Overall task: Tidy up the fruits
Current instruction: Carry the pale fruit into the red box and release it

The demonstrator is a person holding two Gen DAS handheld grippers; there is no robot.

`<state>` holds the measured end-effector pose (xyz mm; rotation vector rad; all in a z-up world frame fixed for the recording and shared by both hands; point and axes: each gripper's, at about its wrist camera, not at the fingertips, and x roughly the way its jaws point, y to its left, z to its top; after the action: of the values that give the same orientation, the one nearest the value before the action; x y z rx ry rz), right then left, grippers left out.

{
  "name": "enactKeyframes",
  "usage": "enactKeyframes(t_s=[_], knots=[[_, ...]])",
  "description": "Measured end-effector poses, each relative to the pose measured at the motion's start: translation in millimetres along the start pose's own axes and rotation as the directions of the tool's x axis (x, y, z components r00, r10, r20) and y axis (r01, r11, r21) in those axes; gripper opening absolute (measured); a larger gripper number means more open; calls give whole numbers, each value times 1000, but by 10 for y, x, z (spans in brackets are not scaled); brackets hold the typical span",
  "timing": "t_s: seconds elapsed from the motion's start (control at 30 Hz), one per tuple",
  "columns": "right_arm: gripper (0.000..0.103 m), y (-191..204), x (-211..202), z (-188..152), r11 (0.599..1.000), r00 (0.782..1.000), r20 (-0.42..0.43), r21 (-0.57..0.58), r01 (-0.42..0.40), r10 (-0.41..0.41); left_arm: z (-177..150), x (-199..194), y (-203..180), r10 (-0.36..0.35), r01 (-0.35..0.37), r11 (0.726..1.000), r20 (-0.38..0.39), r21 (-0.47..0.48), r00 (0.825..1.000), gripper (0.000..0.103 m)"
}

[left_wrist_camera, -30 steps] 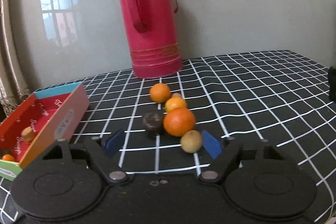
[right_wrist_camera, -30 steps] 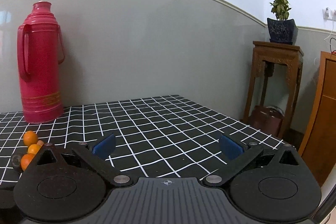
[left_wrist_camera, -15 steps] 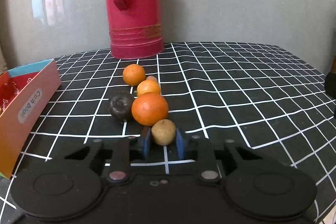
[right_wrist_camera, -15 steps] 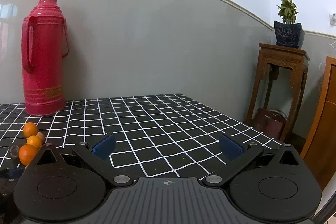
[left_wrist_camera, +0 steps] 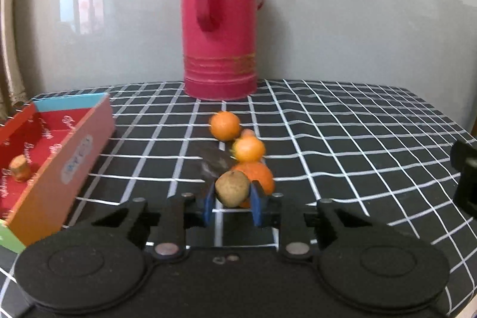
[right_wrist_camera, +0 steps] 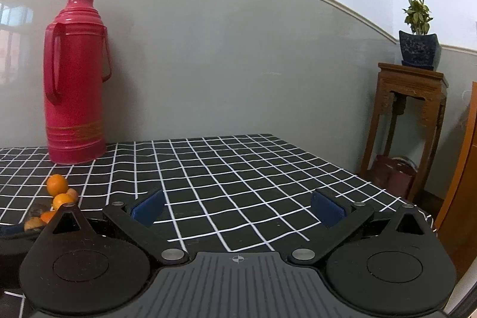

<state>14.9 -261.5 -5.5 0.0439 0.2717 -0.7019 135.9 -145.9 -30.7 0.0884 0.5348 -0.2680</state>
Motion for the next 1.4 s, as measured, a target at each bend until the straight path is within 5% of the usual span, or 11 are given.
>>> enactKeyframes(t_s=[0.3, 0.53, 1.03, 1.23, 1.33, 1.4], knots=[[103, 297, -48, -23, 997, 998, -7, -29, -68, 68, 120, -142, 483, 115, -113, 992, 38, -53, 993, 16], [103, 560, -89, -21, 991, 992, -2, -50, -127, 127, 219, -280, 899, 249, -240, 965, 78, -102, 965, 16], [103, 1034, -159, -46, 967, 970, -31, -73, -242, 241, 191, -170, 1589, 417, -429, 887, -100, -173, 903, 17], [103, 1180, -171, -59, 956, 958, -50, -65, -285, 282, 148, -236, 1809, 411, -436, 874, -151, -213, 899, 32], [103, 1231, -151, -66, 951, 951, -69, -54, -305, 301, 151, -343, 1890, 434, -455, 860, -136, -229, 890, 66], [103, 1265, -139, -67, 947, 946, -81, -43, -317, 313, 167, -412, 1935, 451, -465, 854, -113, -233, 885, 69]])
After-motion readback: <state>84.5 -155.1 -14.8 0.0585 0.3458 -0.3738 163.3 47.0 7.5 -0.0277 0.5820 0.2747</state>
